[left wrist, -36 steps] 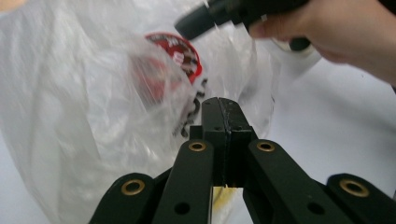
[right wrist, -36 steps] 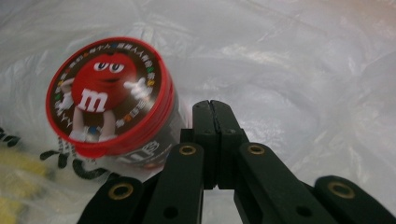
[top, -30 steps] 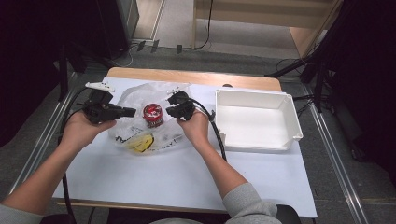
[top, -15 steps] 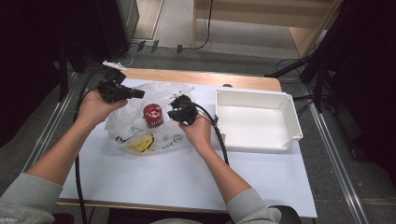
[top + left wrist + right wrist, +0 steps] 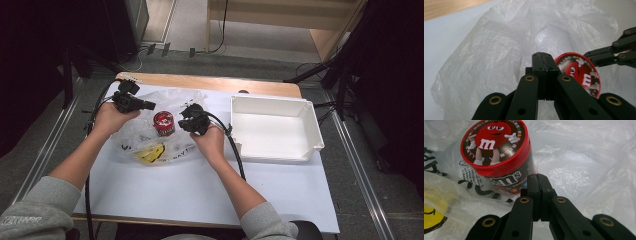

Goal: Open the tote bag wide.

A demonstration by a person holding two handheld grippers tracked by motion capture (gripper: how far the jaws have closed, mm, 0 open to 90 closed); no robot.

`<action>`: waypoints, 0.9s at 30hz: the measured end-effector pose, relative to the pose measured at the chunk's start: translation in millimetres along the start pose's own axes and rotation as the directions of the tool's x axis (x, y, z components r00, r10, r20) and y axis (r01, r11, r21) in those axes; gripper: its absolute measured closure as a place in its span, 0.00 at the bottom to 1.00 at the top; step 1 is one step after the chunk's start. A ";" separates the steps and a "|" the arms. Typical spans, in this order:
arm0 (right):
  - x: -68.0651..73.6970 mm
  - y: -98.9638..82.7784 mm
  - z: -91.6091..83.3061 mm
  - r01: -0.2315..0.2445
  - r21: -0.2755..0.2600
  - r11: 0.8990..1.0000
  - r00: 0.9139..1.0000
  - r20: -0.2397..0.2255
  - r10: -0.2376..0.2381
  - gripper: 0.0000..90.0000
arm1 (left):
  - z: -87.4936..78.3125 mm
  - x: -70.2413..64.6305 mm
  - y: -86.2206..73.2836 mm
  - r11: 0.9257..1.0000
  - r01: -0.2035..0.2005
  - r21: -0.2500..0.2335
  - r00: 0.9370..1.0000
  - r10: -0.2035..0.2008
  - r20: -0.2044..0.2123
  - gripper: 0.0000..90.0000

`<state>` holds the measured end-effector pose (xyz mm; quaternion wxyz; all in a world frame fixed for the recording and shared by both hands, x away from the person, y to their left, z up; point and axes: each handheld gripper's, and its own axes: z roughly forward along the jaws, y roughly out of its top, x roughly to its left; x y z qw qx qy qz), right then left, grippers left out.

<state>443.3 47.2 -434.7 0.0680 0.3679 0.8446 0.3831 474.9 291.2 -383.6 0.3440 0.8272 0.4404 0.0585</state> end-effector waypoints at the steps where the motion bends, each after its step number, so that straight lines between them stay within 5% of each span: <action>1: 0.2 -0.8 0.7 0.002 -0.002 1.000 1.000 0.000 -0.002 1.00 | 2.9 1.4 -1.5 1.000 0.001 0.009 1.000 -0.001 0.001 1.00; 18: 5.4 -31.7 3.9 0.006 0.027 1.000 1.000 -0.004 -0.005 1.00 | 41.1 35.6 -27.8 0.997 0.064 0.039 0.994 -0.061 -0.085 1.00; 27: 4.4 -48.3 -0.1 0.017 0.040 0.999 1.000 0.000 -0.017 1.00 | 46.6 41.3 -30.0 0.998 0.052 0.038 0.991 -0.047 -0.123 1.00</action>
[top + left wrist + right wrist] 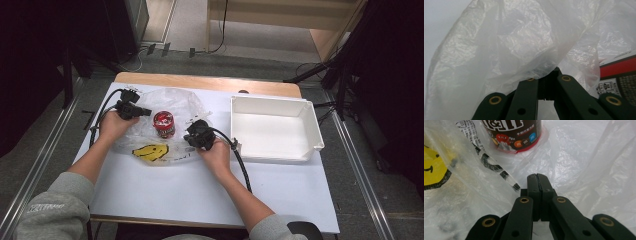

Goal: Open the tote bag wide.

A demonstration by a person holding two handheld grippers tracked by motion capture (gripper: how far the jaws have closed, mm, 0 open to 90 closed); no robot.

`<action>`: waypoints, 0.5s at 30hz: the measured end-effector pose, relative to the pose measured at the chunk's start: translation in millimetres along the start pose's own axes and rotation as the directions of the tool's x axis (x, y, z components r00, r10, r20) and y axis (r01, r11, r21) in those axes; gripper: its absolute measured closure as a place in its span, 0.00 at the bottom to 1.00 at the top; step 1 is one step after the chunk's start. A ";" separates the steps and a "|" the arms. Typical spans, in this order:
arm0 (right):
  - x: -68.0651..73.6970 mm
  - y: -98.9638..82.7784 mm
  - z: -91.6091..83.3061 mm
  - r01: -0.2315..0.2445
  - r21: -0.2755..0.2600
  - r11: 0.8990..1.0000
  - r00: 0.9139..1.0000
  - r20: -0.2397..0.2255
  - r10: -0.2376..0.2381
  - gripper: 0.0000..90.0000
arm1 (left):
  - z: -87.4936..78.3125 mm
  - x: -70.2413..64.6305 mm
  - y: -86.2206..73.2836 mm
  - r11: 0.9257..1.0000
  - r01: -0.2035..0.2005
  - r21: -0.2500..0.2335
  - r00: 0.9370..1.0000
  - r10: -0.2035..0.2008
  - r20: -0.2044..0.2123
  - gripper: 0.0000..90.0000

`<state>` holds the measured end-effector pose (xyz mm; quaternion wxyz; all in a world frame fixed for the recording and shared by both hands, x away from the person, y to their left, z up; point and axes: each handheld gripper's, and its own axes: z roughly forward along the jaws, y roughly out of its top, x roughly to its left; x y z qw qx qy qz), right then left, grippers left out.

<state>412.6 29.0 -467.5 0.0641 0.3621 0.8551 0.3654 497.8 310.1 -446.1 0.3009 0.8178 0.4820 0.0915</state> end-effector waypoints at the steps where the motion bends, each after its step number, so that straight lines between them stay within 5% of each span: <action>1: 0.4 -1.1 -0.7 0.003 -0.001 1.000 1.000 -0.001 -0.003 1.00 | 1.0 0.8 -0.5 1.000 0.002 0.004 1.000 -0.002 0.002 1.00; 15: 2.0 -10.7 -7.9 0.026 -0.007 1.000 1.000 -0.006 -0.026 1.00 | 2.3 5.5 -2.0 1.000 -0.008 -0.028 0.999 0.007 -0.043 1.00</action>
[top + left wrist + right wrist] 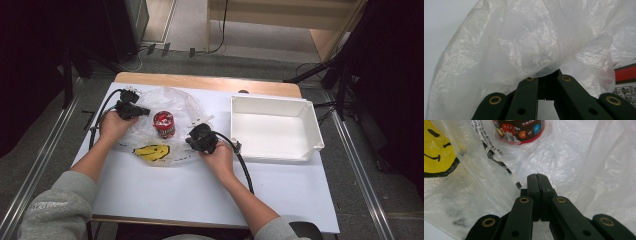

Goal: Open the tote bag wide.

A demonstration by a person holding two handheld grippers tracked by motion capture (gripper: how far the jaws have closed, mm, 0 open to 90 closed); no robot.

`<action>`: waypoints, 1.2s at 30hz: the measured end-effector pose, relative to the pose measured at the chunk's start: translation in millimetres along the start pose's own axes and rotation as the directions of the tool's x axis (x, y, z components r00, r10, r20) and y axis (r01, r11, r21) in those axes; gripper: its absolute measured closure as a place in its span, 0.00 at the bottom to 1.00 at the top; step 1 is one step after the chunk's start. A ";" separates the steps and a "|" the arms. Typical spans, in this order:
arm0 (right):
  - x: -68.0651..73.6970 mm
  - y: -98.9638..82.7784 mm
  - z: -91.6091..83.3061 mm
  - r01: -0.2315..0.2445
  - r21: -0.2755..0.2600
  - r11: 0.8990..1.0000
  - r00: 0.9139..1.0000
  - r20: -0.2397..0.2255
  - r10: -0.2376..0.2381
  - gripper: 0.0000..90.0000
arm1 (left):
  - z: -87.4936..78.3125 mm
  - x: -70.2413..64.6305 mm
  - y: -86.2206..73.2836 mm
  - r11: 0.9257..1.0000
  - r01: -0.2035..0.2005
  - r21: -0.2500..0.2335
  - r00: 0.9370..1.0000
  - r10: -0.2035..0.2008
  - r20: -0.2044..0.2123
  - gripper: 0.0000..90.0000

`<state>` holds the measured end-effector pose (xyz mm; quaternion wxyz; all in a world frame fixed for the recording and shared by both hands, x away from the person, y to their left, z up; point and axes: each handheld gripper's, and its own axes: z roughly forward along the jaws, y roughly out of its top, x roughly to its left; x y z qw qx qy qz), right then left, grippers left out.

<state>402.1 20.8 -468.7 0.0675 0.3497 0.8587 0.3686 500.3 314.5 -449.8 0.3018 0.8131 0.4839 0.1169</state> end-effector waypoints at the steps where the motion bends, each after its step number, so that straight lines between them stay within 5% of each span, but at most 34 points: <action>1: -0.6 -0.5 -0.5 0.001 0.000 1.000 1.000 -0.003 -0.001 1.00 | 0.0 1.1 -0.1 1.000 0.010 -0.004 1.000 -0.010 0.000 1.00; 11: -1.6 -6.1 -4.7 -0.001 -0.004 1.000 1.000 -0.011 0.001 1.00 | 0.0 12.0 -2.7 0.997 0.069 -0.034 0.997 -0.069 0.020 1.00; 19: -3.1 -8.5 -8.5 0.001 0.004 1.000 1.000 -0.004 -0.001 1.00 | -2.2 16.1 -3.2 0.997 0.069 -0.037 0.997 -0.069 -0.020 1.00; 36: -7.1 -8.9 -7.9 0.001 -0.010 1.000 1.000 0.004 -0.001 1.00 | -1.6 12.3 -5.8 0.996 0.076 -0.043 0.997 -0.075 0.018 1.00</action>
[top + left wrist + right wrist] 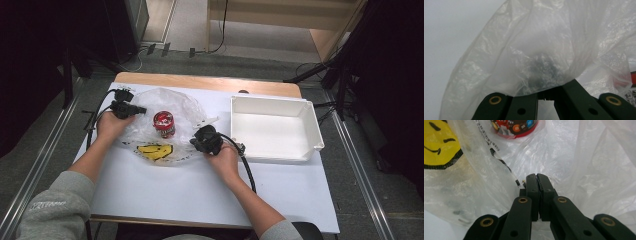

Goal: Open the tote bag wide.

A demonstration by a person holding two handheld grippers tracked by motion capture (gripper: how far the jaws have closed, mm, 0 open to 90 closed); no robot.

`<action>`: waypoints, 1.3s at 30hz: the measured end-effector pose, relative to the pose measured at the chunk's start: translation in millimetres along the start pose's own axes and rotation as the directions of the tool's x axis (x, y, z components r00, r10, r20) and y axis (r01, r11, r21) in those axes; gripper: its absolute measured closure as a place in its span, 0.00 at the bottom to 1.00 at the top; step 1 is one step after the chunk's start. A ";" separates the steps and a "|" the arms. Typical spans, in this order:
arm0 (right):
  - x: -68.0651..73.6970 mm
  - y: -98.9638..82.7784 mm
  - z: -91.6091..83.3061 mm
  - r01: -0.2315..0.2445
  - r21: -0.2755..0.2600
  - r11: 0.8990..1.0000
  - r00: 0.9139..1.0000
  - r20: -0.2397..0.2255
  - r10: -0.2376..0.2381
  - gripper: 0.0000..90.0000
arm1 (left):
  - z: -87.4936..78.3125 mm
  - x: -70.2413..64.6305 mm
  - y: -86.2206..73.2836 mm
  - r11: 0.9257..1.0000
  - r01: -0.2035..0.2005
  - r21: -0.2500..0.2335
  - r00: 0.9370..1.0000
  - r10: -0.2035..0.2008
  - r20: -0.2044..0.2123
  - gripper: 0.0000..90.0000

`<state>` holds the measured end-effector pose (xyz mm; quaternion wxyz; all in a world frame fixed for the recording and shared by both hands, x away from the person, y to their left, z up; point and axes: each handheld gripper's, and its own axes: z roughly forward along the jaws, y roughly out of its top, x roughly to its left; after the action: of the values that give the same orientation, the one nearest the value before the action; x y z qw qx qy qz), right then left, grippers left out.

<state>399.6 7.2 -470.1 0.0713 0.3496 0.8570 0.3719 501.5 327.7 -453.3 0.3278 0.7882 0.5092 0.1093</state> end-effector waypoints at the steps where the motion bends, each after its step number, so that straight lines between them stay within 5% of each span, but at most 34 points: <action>1: -0.2 0.4 1.0 -0.009 -0.005 1.000 1.000 0.000 0.009 0.99 | -0.3 -0.5 -0.3 1.000 -0.006 0.003 1.000 0.006 -0.002 1.00; 12: 1.3 2.0 2.1 -0.011 -0.002 1.000 1.000 0.004 0.011 1.00 | -1.3 -2.2 -0.1 1.000 -0.007 0.006 1.000 0.007 -0.012 1.00; 35: 3.9 9.9 -6.0 -0.032 -0.043 0.999 0.999 -0.030 0.031 0.97 | -42.9 -23.7 19.1 0.997 -0.028 -0.068 0.996 0.034 0.086 0.96; 39: 6.6 15.9 -10.3 -0.025 -0.060 0.998 0.999 -0.039 0.023 0.96 | -51.0 -32.8 22.0 0.996 -0.060 -0.073 0.992 0.068 0.109 0.96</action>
<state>399.3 13.1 -450.9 0.0611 0.3504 0.8424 0.4049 476.8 313.8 -395.3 0.3793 0.7970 0.4606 0.0935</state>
